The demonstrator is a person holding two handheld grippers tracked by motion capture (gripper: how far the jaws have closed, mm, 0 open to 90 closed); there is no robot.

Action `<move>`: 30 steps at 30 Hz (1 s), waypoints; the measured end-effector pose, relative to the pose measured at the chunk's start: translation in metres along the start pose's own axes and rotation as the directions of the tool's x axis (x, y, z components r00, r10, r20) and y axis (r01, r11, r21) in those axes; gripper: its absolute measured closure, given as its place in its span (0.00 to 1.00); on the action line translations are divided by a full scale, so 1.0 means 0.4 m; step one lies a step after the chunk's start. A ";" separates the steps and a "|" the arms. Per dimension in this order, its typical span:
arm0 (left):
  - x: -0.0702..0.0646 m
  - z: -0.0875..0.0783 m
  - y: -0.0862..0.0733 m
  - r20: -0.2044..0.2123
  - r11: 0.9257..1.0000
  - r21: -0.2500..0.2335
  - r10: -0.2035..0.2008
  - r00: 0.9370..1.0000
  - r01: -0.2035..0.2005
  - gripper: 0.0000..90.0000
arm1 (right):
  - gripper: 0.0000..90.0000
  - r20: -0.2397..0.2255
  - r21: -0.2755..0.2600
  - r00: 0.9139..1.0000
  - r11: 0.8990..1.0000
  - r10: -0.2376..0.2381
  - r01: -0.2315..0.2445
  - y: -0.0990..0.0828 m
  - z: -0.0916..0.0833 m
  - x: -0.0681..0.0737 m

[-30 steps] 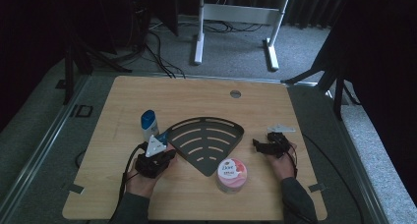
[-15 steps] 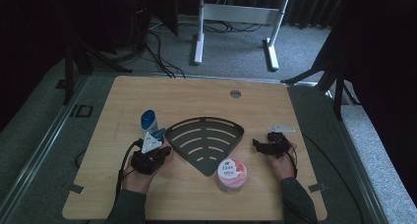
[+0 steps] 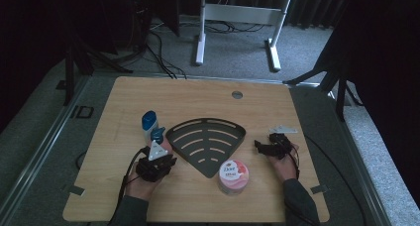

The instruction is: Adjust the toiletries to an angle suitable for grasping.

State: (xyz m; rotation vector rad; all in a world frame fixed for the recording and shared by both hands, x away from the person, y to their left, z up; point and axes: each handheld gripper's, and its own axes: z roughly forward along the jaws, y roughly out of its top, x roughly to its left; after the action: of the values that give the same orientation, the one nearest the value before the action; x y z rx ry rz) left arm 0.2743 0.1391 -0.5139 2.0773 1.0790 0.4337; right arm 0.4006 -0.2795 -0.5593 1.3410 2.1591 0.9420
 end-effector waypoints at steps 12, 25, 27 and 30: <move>-0.032 0.033 0.006 0.051 0.999 0.024 0.034 0.998 -0.035 0.72 | 0.44 -0.024 0.004 0.999 1.000 -0.021 0.021 0.000 -0.009 0.012; -0.068 0.054 -0.002 0.092 0.999 0.024 0.038 0.995 -0.040 0.71 | 0.94 -0.208 -0.001 0.972 0.994 -0.107 0.109 -0.037 -0.126 0.104; -0.073 0.055 -0.001 0.099 0.999 0.026 0.045 0.994 -0.047 0.71 | 0.99 -0.222 -0.006 0.967 0.992 -0.126 0.128 -0.043 -0.145 0.123; -0.086 0.059 0.001 0.114 0.998 0.024 0.050 0.992 -0.053 0.72 | 1.00 -0.247 -0.016 0.959 0.990 -0.140 0.140 -0.054 -0.170 0.145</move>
State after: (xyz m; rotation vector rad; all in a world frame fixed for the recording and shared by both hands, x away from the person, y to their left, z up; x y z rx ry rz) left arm 0.2682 0.1005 -0.5278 2.1303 0.9719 0.3238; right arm 0.3169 -0.2558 -0.5292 1.1017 2.4044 1.1007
